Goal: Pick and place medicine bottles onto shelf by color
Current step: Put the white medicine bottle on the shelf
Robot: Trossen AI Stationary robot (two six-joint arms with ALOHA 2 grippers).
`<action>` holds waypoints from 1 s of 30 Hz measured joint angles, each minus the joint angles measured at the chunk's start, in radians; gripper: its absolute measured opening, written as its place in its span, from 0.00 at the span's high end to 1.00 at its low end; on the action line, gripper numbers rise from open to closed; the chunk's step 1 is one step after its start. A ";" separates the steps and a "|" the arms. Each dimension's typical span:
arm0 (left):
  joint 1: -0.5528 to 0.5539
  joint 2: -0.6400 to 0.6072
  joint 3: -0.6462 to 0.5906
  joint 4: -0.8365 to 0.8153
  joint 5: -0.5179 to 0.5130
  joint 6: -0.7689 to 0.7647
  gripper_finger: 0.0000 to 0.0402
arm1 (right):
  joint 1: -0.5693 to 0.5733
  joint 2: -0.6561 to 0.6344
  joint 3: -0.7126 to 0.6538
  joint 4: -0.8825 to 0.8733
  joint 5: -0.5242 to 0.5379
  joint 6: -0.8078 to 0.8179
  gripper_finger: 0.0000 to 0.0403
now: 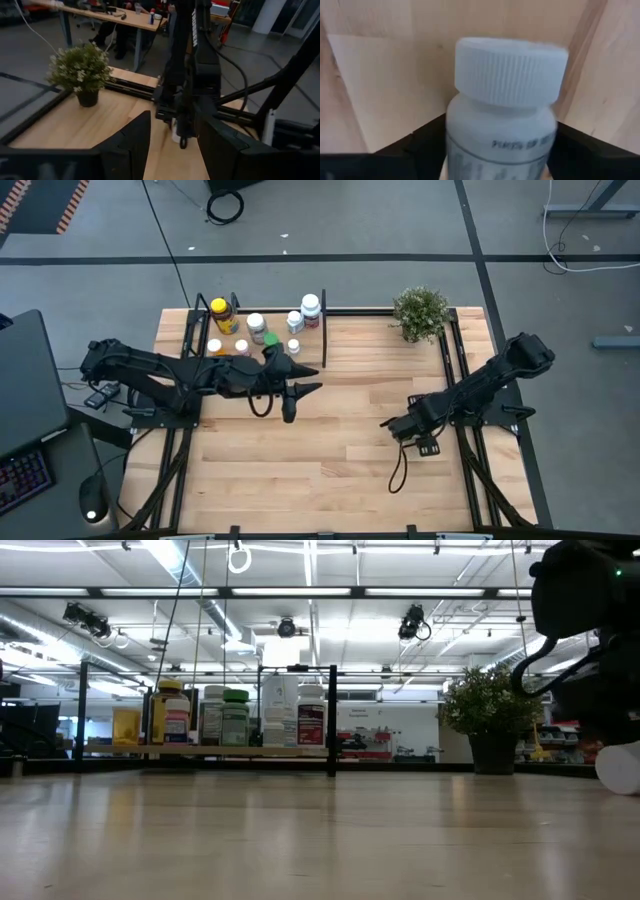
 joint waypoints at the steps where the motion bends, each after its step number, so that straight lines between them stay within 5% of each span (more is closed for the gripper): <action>1: 0.004 0.000 0.000 0.000 0.000 0.012 0.60 | -0.001 0.000 0.000 -0.004 -0.005 0.015 0.29; 12: 0.080 0.000 0.000 0.007 0.072 0.054 0.60 | -0.001 -0.110 0.000 0.070 0.021 0.264 0.47; 20: 0.145 0.000 0.071 -0.024 0.340 0.076 0.57 | -0.015 -0.258 0.076 0.277 0.290 0.412 0.46; 25: 0.186 0.056 0.276 -0.359 0.394 0.133 0.46 | -0.043 -0.261 0.179 0.401 0.490 0.308 0.46; 30: 0.197 0.190 0.531 -0.709 0.399 0.176 0.31 | -0.091 -0.192 0.267 0.488 0.550 0.143 0.46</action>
